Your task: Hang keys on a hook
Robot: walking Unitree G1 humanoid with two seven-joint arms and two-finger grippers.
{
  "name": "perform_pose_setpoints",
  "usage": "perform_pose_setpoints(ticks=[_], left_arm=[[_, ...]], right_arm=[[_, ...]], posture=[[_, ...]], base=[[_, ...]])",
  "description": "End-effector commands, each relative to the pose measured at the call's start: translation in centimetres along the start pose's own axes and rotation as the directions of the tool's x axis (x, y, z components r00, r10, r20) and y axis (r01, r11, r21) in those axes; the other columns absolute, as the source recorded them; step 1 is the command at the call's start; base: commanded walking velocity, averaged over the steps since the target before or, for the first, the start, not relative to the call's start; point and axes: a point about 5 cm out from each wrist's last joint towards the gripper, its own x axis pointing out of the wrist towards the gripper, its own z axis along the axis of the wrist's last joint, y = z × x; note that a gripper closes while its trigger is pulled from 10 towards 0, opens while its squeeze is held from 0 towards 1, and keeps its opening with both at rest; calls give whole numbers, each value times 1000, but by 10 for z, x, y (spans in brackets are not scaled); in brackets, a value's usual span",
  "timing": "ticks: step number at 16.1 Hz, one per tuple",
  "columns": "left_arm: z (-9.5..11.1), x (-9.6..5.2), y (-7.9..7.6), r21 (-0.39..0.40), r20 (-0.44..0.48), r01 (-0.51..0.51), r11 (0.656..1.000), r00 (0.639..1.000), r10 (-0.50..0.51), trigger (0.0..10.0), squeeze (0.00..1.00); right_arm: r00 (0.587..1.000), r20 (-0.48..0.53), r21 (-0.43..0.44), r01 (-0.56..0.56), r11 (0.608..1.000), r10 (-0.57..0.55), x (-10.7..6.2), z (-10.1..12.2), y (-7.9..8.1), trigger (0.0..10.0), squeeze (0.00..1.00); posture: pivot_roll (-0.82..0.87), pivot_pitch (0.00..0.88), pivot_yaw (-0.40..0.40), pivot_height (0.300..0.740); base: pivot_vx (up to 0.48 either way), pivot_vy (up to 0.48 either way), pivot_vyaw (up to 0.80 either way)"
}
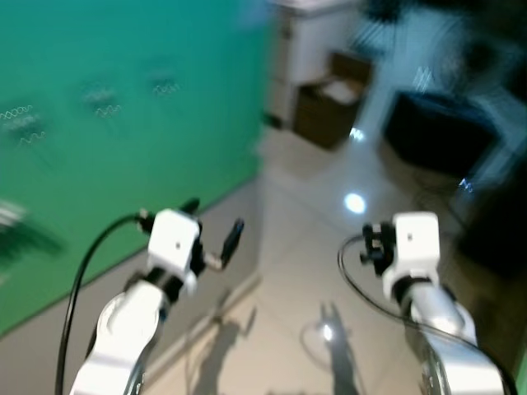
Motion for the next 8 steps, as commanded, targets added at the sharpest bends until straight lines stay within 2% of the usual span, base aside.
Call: perform_pose_setpoints(ticks=[1, 8], left_arm=[[1, 1, 0, 10, 7, 2, 1000, 1000, -2, 10000, 0], [1, 4, -1, 8, 9, 18, 1000, 1000, -18, 10000, 0]], right_arm=[[1000, -21, 8, 21, 1000, -21, 0, -3, -3, 10000, 0], [999, -26, 15, 36, 999, -35, -4, -4, -5, 10000, 0]], posture=[[10, 0, -14, 740], [-3, 0, 0, 740]], base=[[0, 0, -800], [0, 0, -800]])
